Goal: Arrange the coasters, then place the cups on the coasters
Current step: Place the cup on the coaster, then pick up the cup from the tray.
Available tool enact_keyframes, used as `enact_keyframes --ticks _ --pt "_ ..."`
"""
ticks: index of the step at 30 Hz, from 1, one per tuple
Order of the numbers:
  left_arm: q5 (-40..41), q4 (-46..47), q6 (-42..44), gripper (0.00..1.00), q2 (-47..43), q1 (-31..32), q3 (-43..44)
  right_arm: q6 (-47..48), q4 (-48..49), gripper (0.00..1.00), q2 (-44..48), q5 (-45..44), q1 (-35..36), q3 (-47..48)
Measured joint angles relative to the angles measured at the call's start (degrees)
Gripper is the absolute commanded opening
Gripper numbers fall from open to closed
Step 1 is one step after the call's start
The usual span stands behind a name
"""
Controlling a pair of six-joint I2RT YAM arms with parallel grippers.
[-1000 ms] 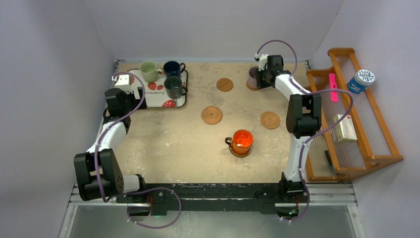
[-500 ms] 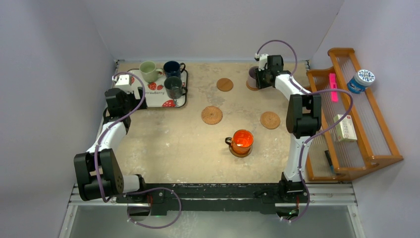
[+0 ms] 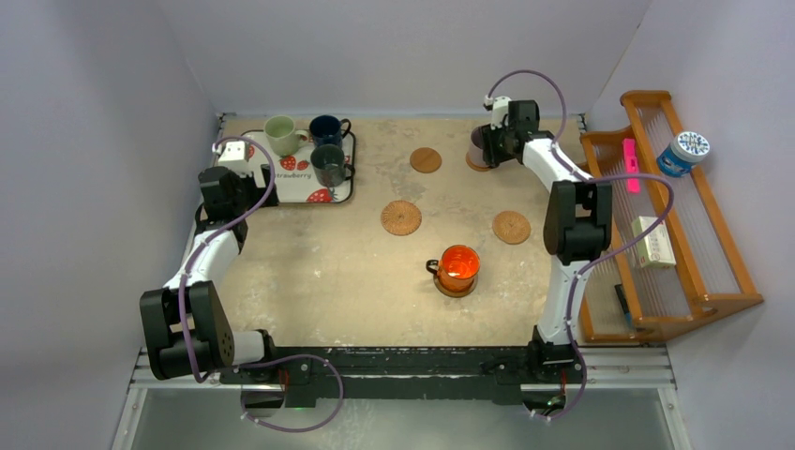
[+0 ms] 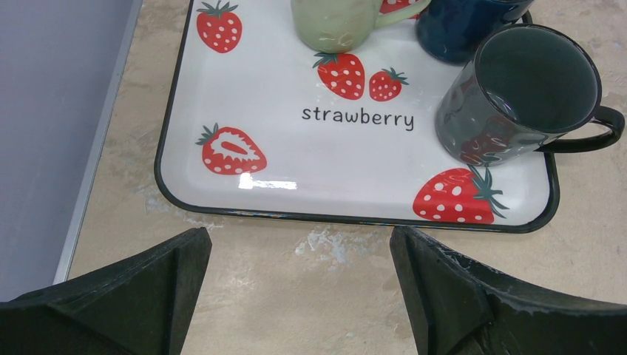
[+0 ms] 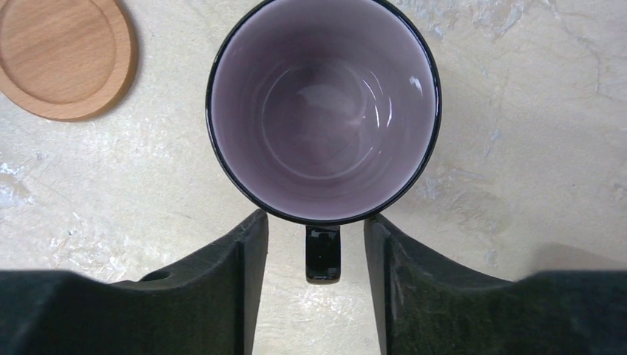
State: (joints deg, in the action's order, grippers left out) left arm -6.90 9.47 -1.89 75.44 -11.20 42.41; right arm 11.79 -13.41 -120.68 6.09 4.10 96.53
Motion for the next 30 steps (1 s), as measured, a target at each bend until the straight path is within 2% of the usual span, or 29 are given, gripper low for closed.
enact_keyframes --ticks 15,30 --pt "0.0 0.0 0.0 1.00 0.0 0.0 0.0 0.2 0.0 0.99 0.5 1.0 0.0 0.1" --pt "0.0 0.0 0.0 1.00 0.0 0.0 0.0 0.3 -0.5 0.99 7.5 1.3 0.0 0.0"
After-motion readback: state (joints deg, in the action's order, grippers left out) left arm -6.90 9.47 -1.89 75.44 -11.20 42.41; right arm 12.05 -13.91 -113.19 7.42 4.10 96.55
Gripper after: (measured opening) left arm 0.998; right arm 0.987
